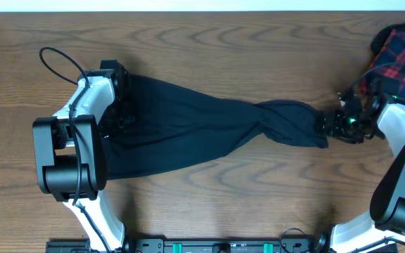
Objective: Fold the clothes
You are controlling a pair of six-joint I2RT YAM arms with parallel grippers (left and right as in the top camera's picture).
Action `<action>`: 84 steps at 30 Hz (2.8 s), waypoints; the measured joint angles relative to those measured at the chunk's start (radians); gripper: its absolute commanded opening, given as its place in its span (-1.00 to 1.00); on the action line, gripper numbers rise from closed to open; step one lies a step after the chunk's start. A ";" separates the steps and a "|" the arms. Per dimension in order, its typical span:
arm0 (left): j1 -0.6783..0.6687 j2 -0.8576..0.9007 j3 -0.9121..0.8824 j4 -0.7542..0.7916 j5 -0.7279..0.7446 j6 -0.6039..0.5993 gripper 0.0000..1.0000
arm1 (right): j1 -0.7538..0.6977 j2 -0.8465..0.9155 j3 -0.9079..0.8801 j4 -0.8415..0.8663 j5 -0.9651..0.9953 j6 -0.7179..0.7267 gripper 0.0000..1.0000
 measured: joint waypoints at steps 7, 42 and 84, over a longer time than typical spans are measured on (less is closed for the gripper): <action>0.000 0.000 0.000 0.000 0.000 0.000 0.01 | 0.021 0.000 -0.051 0.011 0.003 0.004 -0.13; 0.000 -0.099 0.000 0.146 0.009 0.038 -0.11 | 0.042 -0.108 -0.011 0.662 0.029 0.314 -0.97; -0.072 -0.100 0.000 0.377 0.048 0.044 -0.03 | 0.097 0.041 -0.018 0.286 0.053 0.309 -0.18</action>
